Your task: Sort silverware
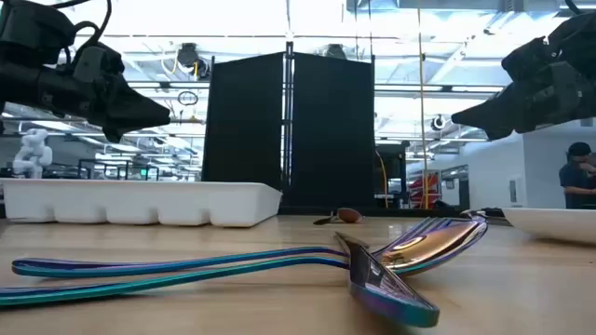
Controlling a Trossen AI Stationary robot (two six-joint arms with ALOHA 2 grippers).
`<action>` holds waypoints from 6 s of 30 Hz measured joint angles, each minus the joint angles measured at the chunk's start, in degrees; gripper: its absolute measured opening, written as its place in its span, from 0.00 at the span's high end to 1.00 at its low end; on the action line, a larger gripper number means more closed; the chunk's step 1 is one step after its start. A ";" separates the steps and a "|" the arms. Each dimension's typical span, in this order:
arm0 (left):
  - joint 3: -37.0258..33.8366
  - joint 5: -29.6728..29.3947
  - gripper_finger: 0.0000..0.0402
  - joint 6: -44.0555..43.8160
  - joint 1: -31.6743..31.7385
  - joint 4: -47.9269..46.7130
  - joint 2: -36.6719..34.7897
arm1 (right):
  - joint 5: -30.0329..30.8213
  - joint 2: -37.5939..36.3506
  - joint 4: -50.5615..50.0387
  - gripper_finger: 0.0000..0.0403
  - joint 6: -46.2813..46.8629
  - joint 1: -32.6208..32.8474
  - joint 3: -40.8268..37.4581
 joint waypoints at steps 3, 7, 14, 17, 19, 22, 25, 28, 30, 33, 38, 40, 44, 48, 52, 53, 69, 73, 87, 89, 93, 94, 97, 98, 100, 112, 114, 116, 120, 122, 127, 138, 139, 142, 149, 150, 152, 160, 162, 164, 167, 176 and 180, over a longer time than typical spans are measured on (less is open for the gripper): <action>0.00 0.00 0.71 -0.01 0.02 0.00 0.02 | 0.00 -0.02 -0.02 1.00 -0.02 -0.02 0.01; 0.00 0.02 0.71 0.00 0.00 0.00 0.02 | 0.02 -0.02 -0.02 1.00 -0.02 -0.02 0.00; 0.00 0.01 0.71 -0.02 0.00 -0.01 0.01 | 0.00 0.00 -0.02 1.00 -0.02 0.00 0.00; 0.00 0.02 0.71 -0.02 0.01 -0.02 0.00 | 0.01 -0.01 -0.02 1.00 -0.01 -0.01 0.01; 0.00 0.01 0.71 0.00 0.01 0.00 0.02 | 0.01 -0.02 -0.02 1.00 -0.01 -0.02 0.00; 0.00 0.02 0.71 -0.02 0.01 -0.01 0.02 | 0.00 -0.02 -0.02 1.00 -0.02 0.00 0.00; 0.00 0.01 0.71 -0.01 0.00 -0.01 0.01 | 0.01 -0.01 -0.01 1.00 -0.01 -0.02 0.00; 0.00 0.01 0.71 -0.02 0.00 -0.01 0.00 | 0.01 -0.01 -0.01 1.00 0.00 -0.01 0.00; 0.00 0.00 0.71 -0.01 0.01 -0.01 0.01 | 0.02 -0.01 0.00 1.00 0.00 -0.01 0.00; 0.00 0.00 0.71 -0.01 0.00 0.00 0.01 | 0.00 0.00 0.00 1.00 0.00 -0.02 0.01; 0.00 0.00 0.71 -0.01 0.00 0.00 0.00 | 0.02 0.00 0.00 1.00 -0.02 0.00 0.00; 0.00 0.00 0.71 -0.02 0.00 0.00 0.01 | 0.02 -0.02 -0.02 1.00 -0.02 -0.02 0.02; 0.00 0.02 0.71 -0.02 0.00 0.00 0.00 | 0.01 0.00 -0.01 1.00 -0.01 -0.01 0.00; 0.00 0.02 0.71 -0.02 0.00 0.00 0.02 | 0.02 -0.02 0.00 1.00 -0.02 -0.02 0.02; 0.00 0.01 0.71 -0.02 0.01 -0.01 0.02 | 0.02 0.00 0.00 1.00 0.00 0.00 0.00; 0.00 0.02 0.71 -0.02 0.00 -0.01 0.01 | 0.00 -0.02 0.00 1.00 -0.02 0.00 0.00; 0.00 0.01 0.71 -0.02 0.01 0.00 0.00 | 0.02 -0.01 -0.01 1.00 -0.01 -0.01 0.00; 0.00 0.00 0.71 0.00 0.02 0.00 0.00 | 0.01 0.00 -0.01 1.00 -0.01 -0.02 0.00; 0.00 0.01 0.71 0.00 0.00 0.00 0.01 | 0.01 -0.02 0.17 1.00 -0.33 0.00 0.01; 0.00 -0.06 0.71 0.10 0.01 0.33 0.02 | 0.02 -0.02 0.32 1.00 -0.33 0.00 0.00; 0.00 -1.30 0.71 1.24 0.02 1.95 0.02 | 0.00 0.00 3.81 1.00 3.63 -0.01 0.01; 0.00 -1.29 0.71 0.26 0.02 2.12 0.02 | 0.05 -0.02 5.16 1.00 5.22 -0.02 0.00; 0.00 -1.32 0.71 -2.99 0.02 2.14 0.02 | 1.70 0.00 9.35 1.00 5.93 -0.02 0.02; 0.00 -1.36 0.71 -2.88 0.02 2.40 0.02 | 1.70 0.00 10.80 1.00 5.72 -0.02 0.02; 0.00 -1.42 0.71 -3.21 0.02 3.14 0.00 | 1.57 -0.02 13.37 1.00 5.37 -0.02 0.02; 1.25 2.16 0.71 -1.83 -0.03 11.71 0.13 | 5.47 0.22 19.97 1.00 14.04 -0.02 0.66; 3.42 2.14 0.71 0.12 0.01 9.82 0.78 | 9.00 0.77 18.47 1.00 15.68 -0.04 1.76; 5.49 2.08 0.71 2.42 0.02 8.20 2.12 | 11.27 2.00 15.65 0.99 16.67 -0.04 3.77; 10.37 2.05 0.71 6.07 0.02 5.67 6.33 | 15.04 6.06 6.65 0.94 18.04 -0.04 10.19; 12.73 2.05 0.71 7.22 0.02 4.44 9.14 | 16.33 8.84 1.94 0.91 18.10 -0.07 13.91; 16.82 1.99 0.71 9.53 0.02 3.98 17.85 | 16.72 17.15 -7.94 0.83 20.02 -0.07 24.32; 21.80 8.66 0.71 14.95 -0.01 7.83 37.28 | 8.47 37.74 -33.05 0.76 22.30 0.04 44.61; 22.27 9.81 0.71 15.26 -0.03 8.64 38.70 | 5.90 39.56 -34.15 0.76 22.01 0.04 45.75; 24.27 12.59 0.71 15.54 -0.07 9.87 42.40 | -4.20 44.62 -36.43 0.76 21.10 0.76 47.98; 26.91 13.52 0.71 20.68 -2.06 10.50 47.78 | -10.75 53.32 -35.67 0.76 22.52 7.79 49.00; 27.35 13.54 0.71 21.10 -2.19 11.39 48.35 | -10.73 54.22 -35.43 0.76 22.53 8.73 49.00; 28.55 13.55 0.71 21.13 -2.57 12.56 49.26 | -10.84 55.64 -34.26 0.76 22.56 10.39 49.00; 29.59 12.81 0.71 21.11 -2.94 11.61 51.59 | -10.82 56.94 -33.01 0.76 31.01 17.17 49.00; 29.59 12.44 0.71 20.98 -2.69 9.36 52.40 | -10.40 56.98 -32.86 0.76 30.03 18.33 49.00; 28.75 12.24 0.71 20.14 -2.67 8.14 53.76 | -8.04 57.35 -31.85 0.76 24.62 18.64 49.02; 28.00 12.19 0.71 19.57 -2.74 10.68 55.70 | -0.04 57.72 -30.38 0.76 15.82 18.27 49.02; 29.35 11.71 0.71 19.45 -5.77 13.39 57.17 | 2.68 58.01 -26.91 0.76 13.57 21.94 49.07; 30.17 8.30 0.71 19.44 -9.12 11.78 57.23 | 3.04 58.57 -26.82 0.76 15.70 25.90 50.32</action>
